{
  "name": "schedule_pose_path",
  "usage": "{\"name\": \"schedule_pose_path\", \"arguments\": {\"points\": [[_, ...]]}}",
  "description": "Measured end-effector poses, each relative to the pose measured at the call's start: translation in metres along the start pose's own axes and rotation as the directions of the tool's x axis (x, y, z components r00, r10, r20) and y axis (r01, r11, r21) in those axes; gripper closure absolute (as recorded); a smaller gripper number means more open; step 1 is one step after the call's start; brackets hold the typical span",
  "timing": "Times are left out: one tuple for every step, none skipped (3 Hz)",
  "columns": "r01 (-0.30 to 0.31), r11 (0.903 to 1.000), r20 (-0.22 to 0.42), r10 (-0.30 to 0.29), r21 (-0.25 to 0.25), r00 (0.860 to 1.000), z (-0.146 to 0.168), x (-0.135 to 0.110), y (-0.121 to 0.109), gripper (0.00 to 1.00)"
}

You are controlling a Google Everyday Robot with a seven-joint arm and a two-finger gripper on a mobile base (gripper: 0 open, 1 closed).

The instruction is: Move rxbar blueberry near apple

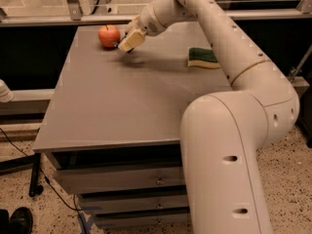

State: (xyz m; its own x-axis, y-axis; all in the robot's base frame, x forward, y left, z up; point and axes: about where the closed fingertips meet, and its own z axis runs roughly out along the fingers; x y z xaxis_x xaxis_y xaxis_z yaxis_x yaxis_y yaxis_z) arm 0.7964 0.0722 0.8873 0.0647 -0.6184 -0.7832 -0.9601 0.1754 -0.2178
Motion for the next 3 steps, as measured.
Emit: {"name": "schedule_pose_path", "arguments": {"points": [[0.005, 1.0000, 0.015, -0.005, -0.007, 1.000, 0.021, -0.008, -0.007, 0.85], [0.000, 1.0000, 0.015, 0.000, -0.006, 1.000, 0.032, -0.007, -0.013, 0.62], [-0.002, 1.0000, 0.013, 0.002, 0.000, 1.000, 0.036, -0.006, -0.017, 0.39]]}}
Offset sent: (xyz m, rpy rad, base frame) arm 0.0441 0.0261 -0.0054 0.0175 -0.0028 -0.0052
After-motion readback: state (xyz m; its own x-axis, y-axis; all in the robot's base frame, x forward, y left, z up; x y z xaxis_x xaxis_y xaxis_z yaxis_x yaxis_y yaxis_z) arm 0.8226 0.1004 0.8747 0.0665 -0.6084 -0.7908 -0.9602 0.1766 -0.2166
